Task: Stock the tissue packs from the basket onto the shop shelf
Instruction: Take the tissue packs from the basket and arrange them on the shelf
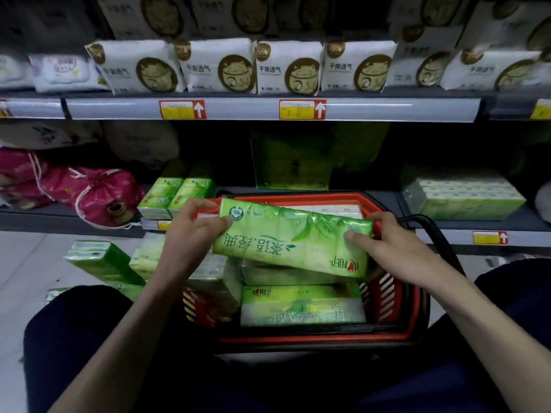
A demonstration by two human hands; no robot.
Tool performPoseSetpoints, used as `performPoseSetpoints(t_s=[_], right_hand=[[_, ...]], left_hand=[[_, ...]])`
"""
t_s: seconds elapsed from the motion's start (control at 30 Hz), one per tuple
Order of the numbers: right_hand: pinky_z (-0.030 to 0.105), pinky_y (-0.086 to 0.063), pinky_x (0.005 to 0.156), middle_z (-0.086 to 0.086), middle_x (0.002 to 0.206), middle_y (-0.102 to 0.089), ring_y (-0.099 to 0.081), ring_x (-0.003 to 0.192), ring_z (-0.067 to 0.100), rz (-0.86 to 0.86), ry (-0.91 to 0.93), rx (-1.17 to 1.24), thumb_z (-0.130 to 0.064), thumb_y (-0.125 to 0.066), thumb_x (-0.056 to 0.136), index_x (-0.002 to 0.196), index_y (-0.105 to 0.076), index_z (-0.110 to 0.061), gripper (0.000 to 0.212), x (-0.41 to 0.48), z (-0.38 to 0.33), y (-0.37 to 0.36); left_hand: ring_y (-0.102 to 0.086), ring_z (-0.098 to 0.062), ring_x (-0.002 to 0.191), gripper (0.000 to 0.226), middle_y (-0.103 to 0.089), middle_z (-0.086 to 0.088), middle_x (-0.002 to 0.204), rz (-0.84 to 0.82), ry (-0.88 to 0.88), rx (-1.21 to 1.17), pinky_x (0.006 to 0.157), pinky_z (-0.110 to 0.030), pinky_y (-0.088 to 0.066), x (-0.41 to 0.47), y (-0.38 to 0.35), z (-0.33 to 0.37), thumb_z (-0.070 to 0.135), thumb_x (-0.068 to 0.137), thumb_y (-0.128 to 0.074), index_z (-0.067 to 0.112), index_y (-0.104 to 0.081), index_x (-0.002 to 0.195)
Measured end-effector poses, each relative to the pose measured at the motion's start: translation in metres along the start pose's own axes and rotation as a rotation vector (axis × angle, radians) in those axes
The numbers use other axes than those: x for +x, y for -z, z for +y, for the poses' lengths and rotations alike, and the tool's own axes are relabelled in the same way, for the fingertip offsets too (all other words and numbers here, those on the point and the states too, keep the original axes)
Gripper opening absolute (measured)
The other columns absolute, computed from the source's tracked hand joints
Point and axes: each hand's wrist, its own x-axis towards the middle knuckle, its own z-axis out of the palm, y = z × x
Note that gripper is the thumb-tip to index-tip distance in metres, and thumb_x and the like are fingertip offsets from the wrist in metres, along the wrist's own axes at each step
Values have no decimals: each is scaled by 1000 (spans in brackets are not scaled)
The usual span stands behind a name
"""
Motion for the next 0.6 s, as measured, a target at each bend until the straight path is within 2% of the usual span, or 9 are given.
performPoseSetpoints(t_s=[0.07,0.1,0.17,0.23,0.3,0.4,0.47,0.5,0.6], right_hand=[[34,-36,94,-1,147,-55,-53,134,24,-53,-16,105,-65,-59,97,159,-34,-26,78,3,-1,-4],[33,-37,93,-5,147,-55,-54,130,18,-86,-23,186,-62,-62,97,154,-43,-28,69,4,-2,-5],[32,-46,86,-12,138,-60,-58,116,7,-205,-40,329,-65,-71,88,130,-59,-35,53,3,-8,-3],[37,-55,86,-8,139,-61,-60,121,12,-275,-41,384,-78,-82,67,129,-60,-31,80,5,-7,-5],[51,-56,98,-4,138,-64,-61,128,20,-278,-44,470,-79,-88,57,131,-60,-24,96,10,-1,-10],[58,-52,110,4,133,-70,-67,124,28,-346,-48,656,-62,-91,68,120,-63,-21,72,6,-13,-16],[53,-51,112,9,122,-75,-72,110,27,-384,-48,767,-43,-84,79,114,-56,-22,49,2,-19,-23],[51,-50,110,12,119,-77,-72,104,27,-399,-52,799,-39,-83,81,112,-56,-21,45,1,-21,-25],[50,-52,104,20,121,-76,-73,111,35,-443,-27,756,-45,-90,77,116,-61,-6,63,4,-18,-35]], left_hand=[[-69,-20,78,28,-75,1,81,-39,-31,-173,69,-32,-58,2,-6,2,7,90,-73,15,-62,115],[-68,-21,83,28,-75,3,84,-59,-39,-258,71,-33,-59,4,-8,2,5,92,-68,13,-62,117],[-66,-24,98,26,-74,5,93,-74,-16,-428,85,-51,-56,11,-6,3,12,92,-57,13,-63,117],[-65,-29,112,24,-75,-1,105,-54,49,-658,91,-57,-50,18,-2,4,19,94,-50,15,-64,113],[-63,-33,125,26,-72,-12,125,-13,122,-855,100,-58,-49,23,2,3,22,96,-52,13,-61,119],[-63,-38,127,34,-60,-23,140,13,212,-1130,107,-54,-50,26,1,-1,21,96,-61,3,-58,124],[-62,-38,129,47,-60,-23,142,-17,271,-1183,112,-48,-47,25,-7,0,30,99,-63,-2,-58,132],[-61,-37,130,55,-61,-22,142,-55,298,-1161,114,-49,-46,23,-14,2,38,100,-61,-1,-55,139],[-63,-38,127,54,-66,-21,136,-147,371,-1059,113,-58,-42,16,-35,6,41,99,-60,7,-58,141]])
